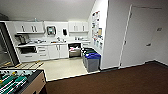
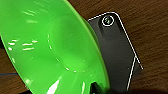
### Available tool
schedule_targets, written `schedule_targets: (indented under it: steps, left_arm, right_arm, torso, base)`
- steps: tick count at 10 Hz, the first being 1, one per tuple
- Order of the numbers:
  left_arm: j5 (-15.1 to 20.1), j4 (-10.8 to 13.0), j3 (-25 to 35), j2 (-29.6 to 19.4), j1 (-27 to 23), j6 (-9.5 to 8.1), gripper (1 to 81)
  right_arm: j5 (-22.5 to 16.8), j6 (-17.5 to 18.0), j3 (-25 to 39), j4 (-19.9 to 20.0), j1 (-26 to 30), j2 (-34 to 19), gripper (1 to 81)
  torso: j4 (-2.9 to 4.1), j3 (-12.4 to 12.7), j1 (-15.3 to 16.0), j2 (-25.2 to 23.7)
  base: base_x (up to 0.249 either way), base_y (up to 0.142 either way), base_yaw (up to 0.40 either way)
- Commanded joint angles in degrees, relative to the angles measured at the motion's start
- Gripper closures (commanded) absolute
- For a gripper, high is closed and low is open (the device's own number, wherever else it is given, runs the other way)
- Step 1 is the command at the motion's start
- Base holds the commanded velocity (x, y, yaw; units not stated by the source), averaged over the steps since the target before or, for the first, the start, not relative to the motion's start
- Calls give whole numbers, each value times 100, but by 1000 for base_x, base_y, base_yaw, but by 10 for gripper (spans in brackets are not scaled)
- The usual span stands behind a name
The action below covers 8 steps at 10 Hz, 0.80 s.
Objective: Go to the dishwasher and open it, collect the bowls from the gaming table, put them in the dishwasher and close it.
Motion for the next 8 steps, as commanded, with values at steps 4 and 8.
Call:
schedule_targets:
  steps: [4,8]
  left_arm:
    - [155,31,9,-57,-322,-7,811]
    - [155,31,9,-57,-322,2,811]
  right_arm:
    - [-292,-43,47,-127,280,-6,811]
    - [-292,-43,47,-127,271,2,811]
  torso:
    - [0,0,0,0]
    - [0,0,0,0]
  base:
    - [147,0,0]
    - [150,0,0]
